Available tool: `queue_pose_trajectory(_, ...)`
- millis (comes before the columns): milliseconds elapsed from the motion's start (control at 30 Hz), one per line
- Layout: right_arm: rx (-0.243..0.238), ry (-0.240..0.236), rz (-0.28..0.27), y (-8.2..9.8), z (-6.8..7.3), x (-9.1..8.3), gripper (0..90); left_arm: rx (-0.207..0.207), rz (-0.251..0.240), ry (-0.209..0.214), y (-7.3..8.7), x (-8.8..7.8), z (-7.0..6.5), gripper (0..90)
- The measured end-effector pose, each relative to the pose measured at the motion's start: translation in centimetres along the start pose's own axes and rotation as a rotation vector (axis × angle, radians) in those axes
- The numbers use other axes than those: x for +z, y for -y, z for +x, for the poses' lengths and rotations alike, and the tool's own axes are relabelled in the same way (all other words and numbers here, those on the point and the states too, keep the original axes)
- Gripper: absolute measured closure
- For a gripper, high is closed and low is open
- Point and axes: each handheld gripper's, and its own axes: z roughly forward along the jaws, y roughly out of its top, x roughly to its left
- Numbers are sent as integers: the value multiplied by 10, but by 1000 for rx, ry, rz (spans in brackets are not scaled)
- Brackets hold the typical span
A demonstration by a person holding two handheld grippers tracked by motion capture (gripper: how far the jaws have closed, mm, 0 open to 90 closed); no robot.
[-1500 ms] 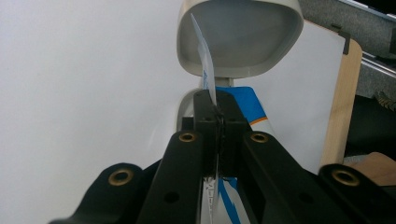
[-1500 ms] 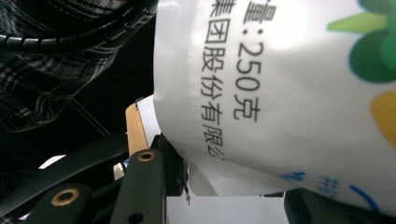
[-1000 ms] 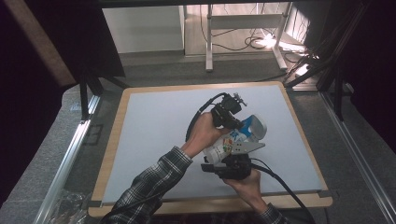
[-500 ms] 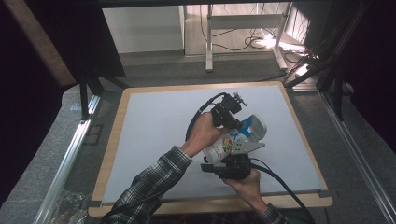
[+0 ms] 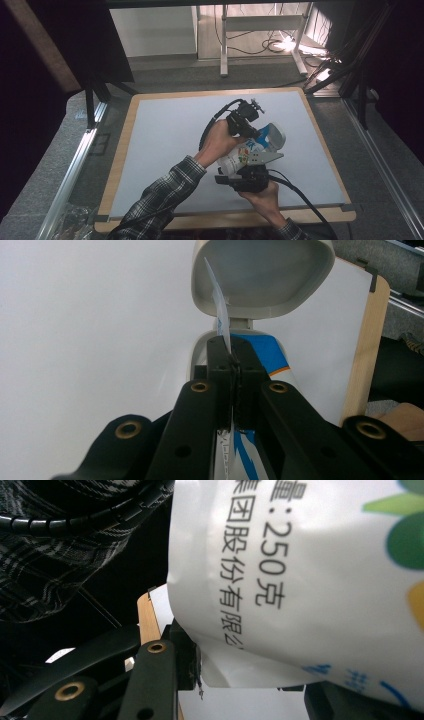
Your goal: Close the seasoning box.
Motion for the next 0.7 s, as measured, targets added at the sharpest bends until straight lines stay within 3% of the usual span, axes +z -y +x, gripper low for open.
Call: queue_pose_trajectory(700,2,-3,-8,-1,0,0,618,0,8,1,-2,0,1,884)
